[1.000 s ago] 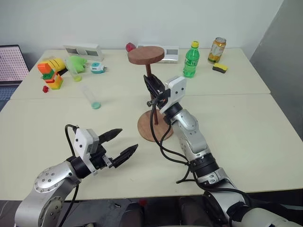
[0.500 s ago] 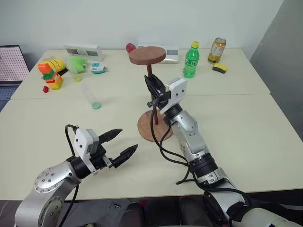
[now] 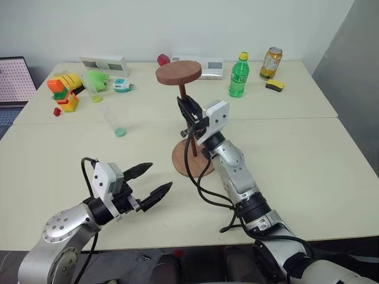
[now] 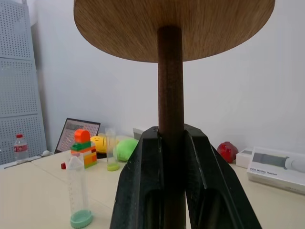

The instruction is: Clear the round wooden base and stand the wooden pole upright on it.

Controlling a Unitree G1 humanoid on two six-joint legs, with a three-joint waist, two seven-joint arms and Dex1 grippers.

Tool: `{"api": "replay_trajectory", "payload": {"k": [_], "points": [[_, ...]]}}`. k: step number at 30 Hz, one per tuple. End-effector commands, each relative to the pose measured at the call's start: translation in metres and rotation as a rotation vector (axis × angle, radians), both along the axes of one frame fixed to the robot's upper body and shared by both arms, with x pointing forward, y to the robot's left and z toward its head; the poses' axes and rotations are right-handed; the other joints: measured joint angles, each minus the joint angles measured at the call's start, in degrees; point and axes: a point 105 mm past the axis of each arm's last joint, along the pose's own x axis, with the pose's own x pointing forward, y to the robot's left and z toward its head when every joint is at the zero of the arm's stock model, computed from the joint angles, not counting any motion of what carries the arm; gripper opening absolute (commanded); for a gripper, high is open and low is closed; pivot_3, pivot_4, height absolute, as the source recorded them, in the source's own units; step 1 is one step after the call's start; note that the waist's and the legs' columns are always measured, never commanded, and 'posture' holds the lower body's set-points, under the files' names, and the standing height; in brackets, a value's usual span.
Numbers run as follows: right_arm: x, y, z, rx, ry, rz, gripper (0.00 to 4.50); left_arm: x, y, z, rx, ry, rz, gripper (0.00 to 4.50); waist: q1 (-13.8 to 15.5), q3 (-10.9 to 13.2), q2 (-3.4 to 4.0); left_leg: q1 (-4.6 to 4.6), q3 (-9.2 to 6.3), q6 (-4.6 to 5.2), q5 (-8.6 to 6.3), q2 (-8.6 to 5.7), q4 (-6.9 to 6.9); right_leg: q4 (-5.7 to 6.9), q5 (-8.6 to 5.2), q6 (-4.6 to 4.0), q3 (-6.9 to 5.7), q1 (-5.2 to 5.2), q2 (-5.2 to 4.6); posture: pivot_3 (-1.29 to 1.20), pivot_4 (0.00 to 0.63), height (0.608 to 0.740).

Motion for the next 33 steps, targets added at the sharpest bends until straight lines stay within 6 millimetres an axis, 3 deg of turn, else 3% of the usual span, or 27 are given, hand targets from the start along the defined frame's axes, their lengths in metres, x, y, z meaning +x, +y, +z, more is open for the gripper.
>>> {"api": "replay_trajectory", "payload": {"k": [1, 7, 11, 20, 28, 30, 33], "points": [[-0.009, 0.02, -0.014, 0.064, 0.097, 0.049, 0.21, -0.003, -0.001, 0.014, 0.003, -0.062, -0.006, 4.5, 0.0, 0.0, 0.0, 0.0, 0.0, 0.0, 0.0, 0.0, 0.0, 0.0, 0.0, 0.0, 0.0, 0.01, 0.0, 0.0, 0.15, 0.74], [-0.01, 0.007, -0.036, 0.02, 0.148, 0.021, 0.21, -0.004, 0.0, 0.014, 0.005, -0.06, -0.002, 4.5, 0.0, 0.0, -0.03, 0.07, -0.03, 0.0, 0.0, 0.01, -0.01, -0.03, 0.0, 0.0, -0.01, 0.11, 0.0, 0.0, 0.15, 0.74], [-0.014, -0.004, -0.055, -0.113, 0.179, 0.034, 0.21, -0.003, 0.001, 0.014, 0.008, -0.058, 0.001, 4.5, 0.0, -0.1, -0.07, 0.2, -0.03, 0.0, -0.01, 0.01, -0.04, -0.06, 0.0, 0.0, 0.01, 0.21, 0.0, 0.0, 0.15, 0.74], [-0.021, -0.001, -0.082, -0.321, 0.362, 0.123, 0.21, 0.001, 0.001, 0.015, 0.007, -0.061, -0.005, 4.5, 0.0, -0.2, -0.03, 1.0, -0.02, 0.0, -0.03, 0.02, -0.21, -0.18, -0.04, -0.03, 0.12, 0.95, 0.04, 0.0, 0.15, 0.74], [-0.013, -0.004, -0.075, -0.36, 0.419, 0.116, 0.21, 0.004, 0.001, 0.016, 0.011, -0.061, 0.0, 4.5, -0.3, -0.7, 0.06, 1.9, 0.04, 0.01, -0.03, 0.06, -1.03, -0.79, -0.04, -0.08, 0.2, 1.6, 0.1, 0.0, 0.15, 0.74], [-0.012, -0.006, -0.07, -0.357, 0.417, 0.128, 0.91, 0.006, 0.002, 0.015, 0.013, -0.062, 0.009, 4.5, -0.3, -0.7, 0.06, 1.89, 0.02, 0.01, -0.03, 0.08, -1.03, -0.82, -0.04, -0.09, 0.2, 1.59, 0.13, 0.0, 0.15, 0.74], [-0.012, -0.011, -0.058, -0.363, 0.402, 0.146, 1.52, 0.007, 0.003, 0.016, 0.012, -0.064, 0.008, 4.5, 0.0, -0.4, -0.12, 1.74, 0.0, 0.0, -0.03, 0.08, -1.04, -0.93, -0.04, -0.1, 0.16, 1.53, 0.12, 0.0, 0.15, 0.74]]}}
